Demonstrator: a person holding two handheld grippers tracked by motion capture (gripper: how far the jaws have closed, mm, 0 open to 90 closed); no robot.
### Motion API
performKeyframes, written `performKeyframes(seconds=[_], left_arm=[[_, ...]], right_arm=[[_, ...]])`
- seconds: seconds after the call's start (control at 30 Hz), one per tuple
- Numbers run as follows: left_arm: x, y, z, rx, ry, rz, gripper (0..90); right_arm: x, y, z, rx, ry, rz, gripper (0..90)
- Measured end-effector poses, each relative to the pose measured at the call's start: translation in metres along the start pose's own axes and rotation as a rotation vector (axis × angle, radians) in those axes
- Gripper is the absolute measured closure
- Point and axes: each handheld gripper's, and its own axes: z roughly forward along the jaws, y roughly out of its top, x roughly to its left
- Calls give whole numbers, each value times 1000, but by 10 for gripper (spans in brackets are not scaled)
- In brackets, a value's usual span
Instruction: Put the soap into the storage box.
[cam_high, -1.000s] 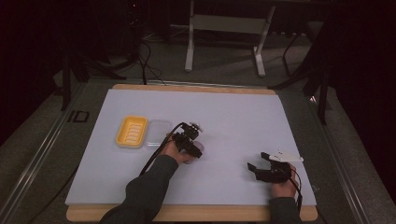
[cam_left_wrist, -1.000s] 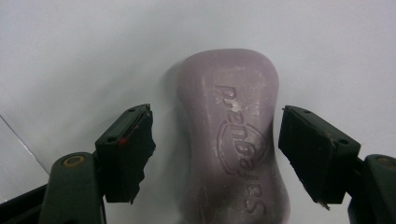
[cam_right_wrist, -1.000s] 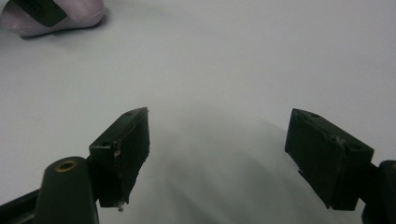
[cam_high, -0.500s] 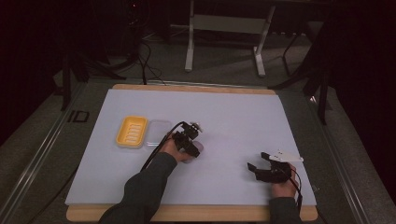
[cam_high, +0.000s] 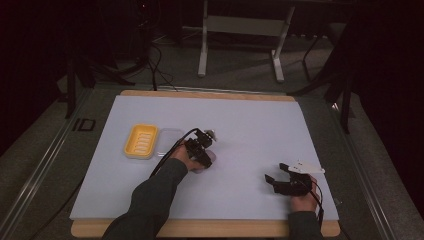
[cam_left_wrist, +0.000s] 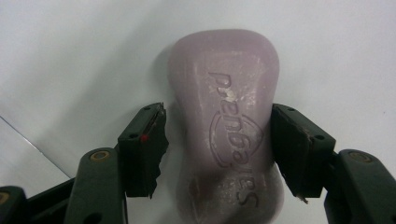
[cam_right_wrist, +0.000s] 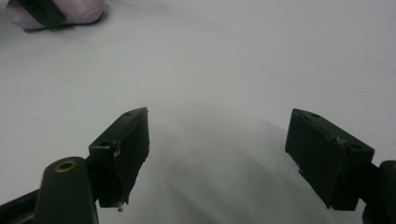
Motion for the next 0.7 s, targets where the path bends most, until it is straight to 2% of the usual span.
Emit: performKeyframes(seconds=[0.2,0.4,0.47,0.5,0.7], left_arm=[[1,3,2,34,-11,11,387],[-3,8,3,81,18,55,410],[-3,8,3,81,18,55,415],[-4,10,4,98,32,64,431],[-3,14,4,120,33,66,458]], right_arm=[[0,0,0,1,0,0,214],[0,0,0,1,0,0,215],[0,0,0,2,0,0,215],[0,0,0,2,0,-1,214],[0,0,1,5,1,-1,215]])
